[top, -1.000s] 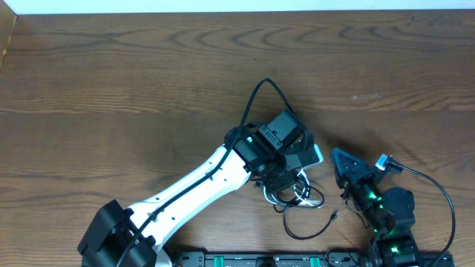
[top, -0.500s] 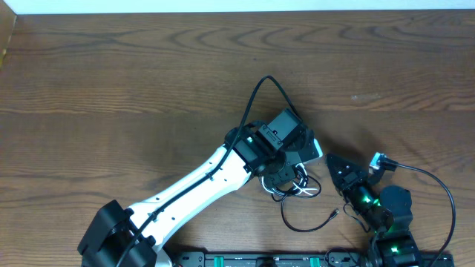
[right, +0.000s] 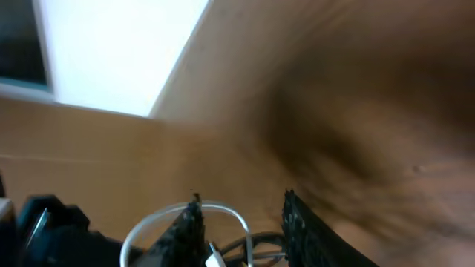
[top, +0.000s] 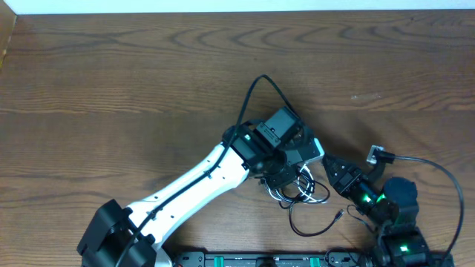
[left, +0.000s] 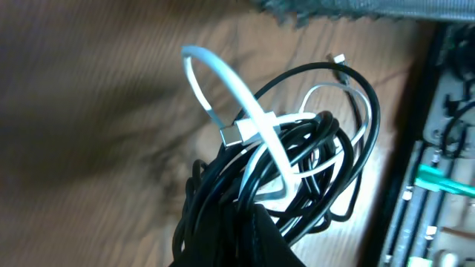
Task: Untangle cables
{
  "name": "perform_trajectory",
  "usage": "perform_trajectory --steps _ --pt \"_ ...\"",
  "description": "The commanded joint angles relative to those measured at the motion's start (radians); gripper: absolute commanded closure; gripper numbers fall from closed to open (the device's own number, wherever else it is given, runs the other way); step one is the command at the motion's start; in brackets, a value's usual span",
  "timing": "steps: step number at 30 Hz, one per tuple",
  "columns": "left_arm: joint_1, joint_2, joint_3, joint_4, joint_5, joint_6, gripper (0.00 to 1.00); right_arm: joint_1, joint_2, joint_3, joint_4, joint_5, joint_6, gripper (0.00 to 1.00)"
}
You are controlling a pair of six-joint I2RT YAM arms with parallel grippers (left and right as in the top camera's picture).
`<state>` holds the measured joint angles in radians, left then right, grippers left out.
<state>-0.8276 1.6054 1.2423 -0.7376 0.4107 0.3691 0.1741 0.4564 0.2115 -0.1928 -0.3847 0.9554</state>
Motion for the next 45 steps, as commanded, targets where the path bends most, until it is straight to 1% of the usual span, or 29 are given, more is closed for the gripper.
perform_trajectory --steps 1,4,7,8,10,11,13,17,18,20,21,22,24,27,29,32,34,38,43,45 --pt "0.070 -0.026 0.019 -0.011 0.175 -0.007 0.92 0.003 0.012 0.089 -0.077 0.073 -0.169 0.67" --pt "0.139 -0.026 0.019 -0.023 0.315 -0.002 0.92 0.002 0.041 0.127 -0.108 0.069 -0.198 0.66" --pt "0.201 -0.026 0.019 -0.049 0.441 0.044 0.92 0.002 0.089 0.146 -0.111 0.048 -0.213 0.65" --pt "0.214 -0.026 0.019 -0.062 0.472 0.061 0.92 0.002 0.113 0.154 -0.111 0.040 -0.222 0.68" --pt "0.238 -0.026 0.019 -0.090 0.520 0.092 0.92 0.002 0.167 0.180 -0.114 0.033 -0.241 0.70" --pt "0.248 -0.026 0.019 -0.100 0.528 0.095 0.92 0.002 0.204 0.203 -0.119 0.025 -0.255 0.74" --pt "0.259 -0.026 0.019 -0.112 0.528 0.095 0.92 0.002 0.277 0.254 -0.134 0.004 -0.292 0.76" --pt "0.266 -0.026 0.019 -0.126 0.533 0.095 0.93 0.002 0.433 0.384 -0.213 -0.037 -0.363 0.74" --pt "0.266 -0.026 0.019 -0.128 0.532 0.095 0.92 0.002 0.468 0.410 -0.235 -0.050 -0.385 0.71" --pt "0.266 -0.026 0.019 -0.139 0.532 0.095 0.92 0.002 0.522 0.446 -0.270 -0.070 -0.414 0.59" --pt "0.266 -0.026 0.019 -0.146 0.532 0.095 0.92 0.002 0.541 0.454 -0.280 -0.072 -0.414 0.54" --pt "0.266 -0.026 0.019 -0.154 0.532 0.095 0.92 0.002 0.555 0.455 -0.284 -0.076 -0.410 0.53" --pt "0.266 -0.026 0.019 -0.171 0.532 0.101 0.93 0.002 0.567 0.455 -0.299 -0.079 -0.410 0.51" --pt "0.266 -0.026 0.019 -0.198 0.532 0.137 0.92 0.003 0.568 0.455 -0.319 -0.080 -0.411 0.54" --pt "0.266 -0.026 0.019 -0.200 0.533 0.139 0.92 0.004 0.569 0.454 -0.320 -0.109 -0.430 0.53" --pt "0.266 -0.025 0.019 -0.196 0.549 0.142 0.93 0.004 0.569 0.453 -0.320 -0.177 -0.530 0.50" --pt "0.266 -0.025 0.019 -0.196 0.582 0.168 0.92 0.004 0.569 0.453 -0.320 -0.212 -0.595 0.48" --pt "0.266 -0.025 0.019 -0.193 0.611 0.185 0.92 0.004 0.569 0.452 -0.319 -0.267 -0.712 0.47" --pt "0.266 -0.025 0.019 -0.193 0.610 0.190 0.92 0.004 0.569 0.452 -0.303 -0.409 -0.868 0.48" --pt "0.266 -0.025 0.019 -0.193 0.610 0.197 0.92 0.004 0.569 0.452 -0.301 -0.415 -0.887 0.48"
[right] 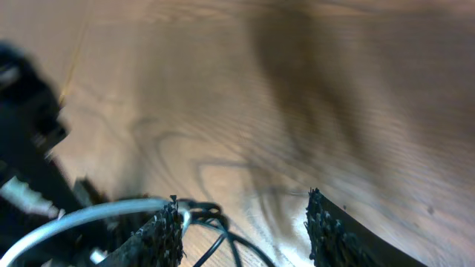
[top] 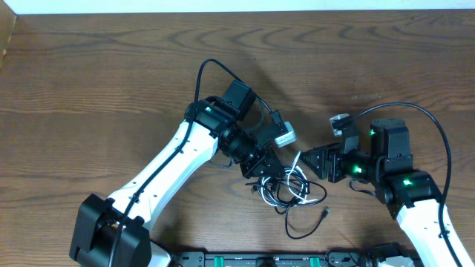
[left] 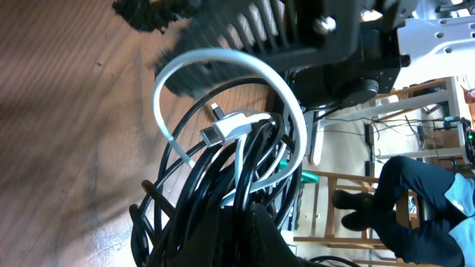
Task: Untangle cables
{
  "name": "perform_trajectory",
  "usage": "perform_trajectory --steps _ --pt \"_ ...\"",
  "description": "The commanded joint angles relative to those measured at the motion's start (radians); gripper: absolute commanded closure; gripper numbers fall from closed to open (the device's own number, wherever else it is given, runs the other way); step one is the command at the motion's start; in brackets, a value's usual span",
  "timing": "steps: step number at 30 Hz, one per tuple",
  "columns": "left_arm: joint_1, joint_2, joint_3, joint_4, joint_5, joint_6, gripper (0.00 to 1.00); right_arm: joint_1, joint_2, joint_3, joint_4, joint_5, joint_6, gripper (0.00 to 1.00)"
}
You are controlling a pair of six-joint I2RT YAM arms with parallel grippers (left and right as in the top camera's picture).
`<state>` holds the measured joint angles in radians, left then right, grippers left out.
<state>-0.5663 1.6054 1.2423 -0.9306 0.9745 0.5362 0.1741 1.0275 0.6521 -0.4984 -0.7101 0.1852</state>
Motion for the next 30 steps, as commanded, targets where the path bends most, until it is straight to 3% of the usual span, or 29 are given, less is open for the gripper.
perform_trajectory --steps 1,17,30 --pt "0.005 -0.025 0.019 0.000 0.046 0.030 0.92 0.004 -0.002 0.012 0.004 -0.089 -0.128 0.48" --pt "0.029 -0.025 0.019 0.000 0.006 0.040 0.92 -0.004 -0.002 0.012 -0.018 -0.120 -0.130 0.46" --pt "0.029 -0.025 0.019 0.054 0.105 0.040 0.93 -0.002 -0.002 0.012 -0.015 -0.121 -0.126 0.43"
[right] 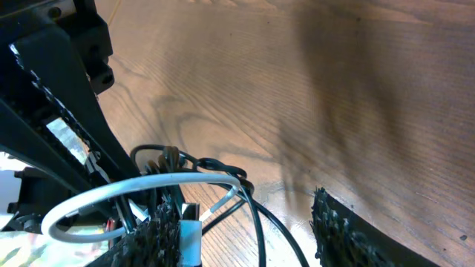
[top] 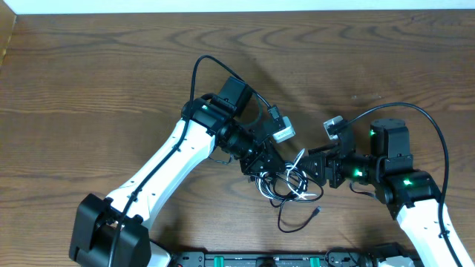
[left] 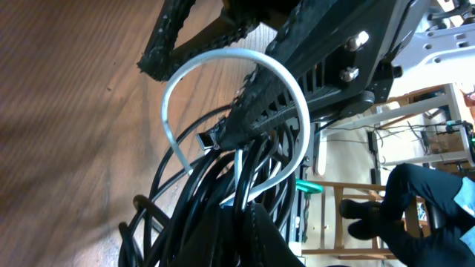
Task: Untangle cables
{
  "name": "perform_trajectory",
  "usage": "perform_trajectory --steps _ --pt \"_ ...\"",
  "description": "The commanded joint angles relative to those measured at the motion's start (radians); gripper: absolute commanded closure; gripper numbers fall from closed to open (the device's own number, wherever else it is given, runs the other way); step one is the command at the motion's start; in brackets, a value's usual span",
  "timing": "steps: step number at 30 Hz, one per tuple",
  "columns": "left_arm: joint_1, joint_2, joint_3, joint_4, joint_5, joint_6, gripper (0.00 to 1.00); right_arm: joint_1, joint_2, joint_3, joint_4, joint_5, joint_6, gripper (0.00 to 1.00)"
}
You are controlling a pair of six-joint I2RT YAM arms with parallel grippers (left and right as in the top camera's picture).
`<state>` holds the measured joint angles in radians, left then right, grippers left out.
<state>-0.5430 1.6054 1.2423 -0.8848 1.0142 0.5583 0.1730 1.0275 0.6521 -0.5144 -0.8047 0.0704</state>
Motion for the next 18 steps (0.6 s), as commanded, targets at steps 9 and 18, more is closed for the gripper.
perform_trajectory --steps 9,18 --pt "0.005 -0.025 0.019 0.011 0.082 0.018 0.92 -0.001 -0.002 0.012 0.017 -0.026 0.004 0.42" --pt "0.005 -0.025 0.019 0.011 0.082 0.018 0.92 -0.001 -0.002 0.012 0.018 -0.025 0.004 0.42"
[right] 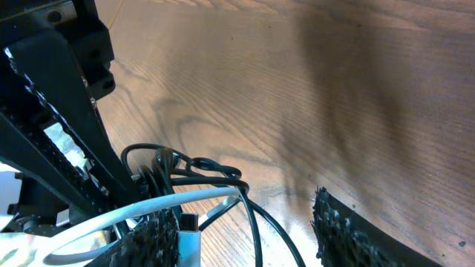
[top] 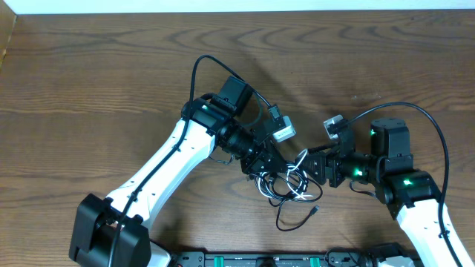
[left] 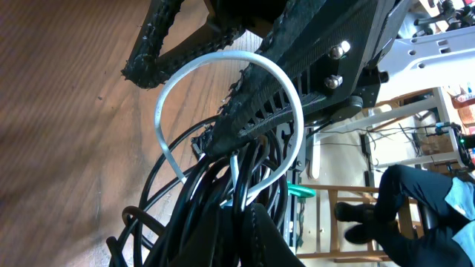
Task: Untangle cables
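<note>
A tangle of black cables and one white cable (top: 291,185) lies on the wooden table (top: 111,89). My left gripper (top: 267,165) is shut on the bundle of black cables (left: 223,170), held up off the table. A white cable loop (left: 297,111) arches out of the bundle. My right gripper (top: 315,166) is open and faces the tangle from the right. Its left finger (right: 157,237) sits inside the white loop (right: 148,211), beside a white USB plug (right: 190,241). A loose black cable end (top: 313,211) trails on the table.
A black rail with green parts (top: 260,259) runs along the table's near edge. The left arm's own black lead (top: 211,65) arcs above its wrist. The right arm's lead (top: 439,167) curves at the far right.
Little has changed. In the right wrist view the white loop sits slightly lower across my right gripper's left finger. Both arms stand almost where they were.
First my left gripper held the bundle right of the table's middle, with the right arm tucked at the near right. Then the bundle was further left and the right gripper stood open facing it. Later its finger was at the white loop, as now.
</note>
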{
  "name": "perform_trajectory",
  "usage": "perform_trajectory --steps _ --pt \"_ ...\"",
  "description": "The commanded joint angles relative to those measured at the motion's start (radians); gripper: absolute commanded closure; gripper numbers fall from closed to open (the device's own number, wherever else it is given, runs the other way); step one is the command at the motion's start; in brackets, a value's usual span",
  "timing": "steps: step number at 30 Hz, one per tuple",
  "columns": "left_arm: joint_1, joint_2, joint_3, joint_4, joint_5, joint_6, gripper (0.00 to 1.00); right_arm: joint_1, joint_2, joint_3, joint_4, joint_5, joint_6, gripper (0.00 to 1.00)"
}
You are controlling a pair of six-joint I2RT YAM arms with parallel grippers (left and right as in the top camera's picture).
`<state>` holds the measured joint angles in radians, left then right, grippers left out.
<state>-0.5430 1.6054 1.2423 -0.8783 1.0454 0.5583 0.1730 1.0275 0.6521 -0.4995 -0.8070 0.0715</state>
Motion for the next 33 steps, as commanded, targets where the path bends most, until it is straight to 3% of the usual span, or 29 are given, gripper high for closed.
perform_trajectory --steps 1,33 --pt "0.005 -0.025 0.019 0.005 0.051 0.018 0.93 -0.001 -0.002 0.012 0.003 -0.023 0.003 0.42" --pt "0.005 -0.025 0.019 0.013 0.133 0.018 0.93 -0.001 -0.002 0.012 0.048 -0.058 0.003 0.37"
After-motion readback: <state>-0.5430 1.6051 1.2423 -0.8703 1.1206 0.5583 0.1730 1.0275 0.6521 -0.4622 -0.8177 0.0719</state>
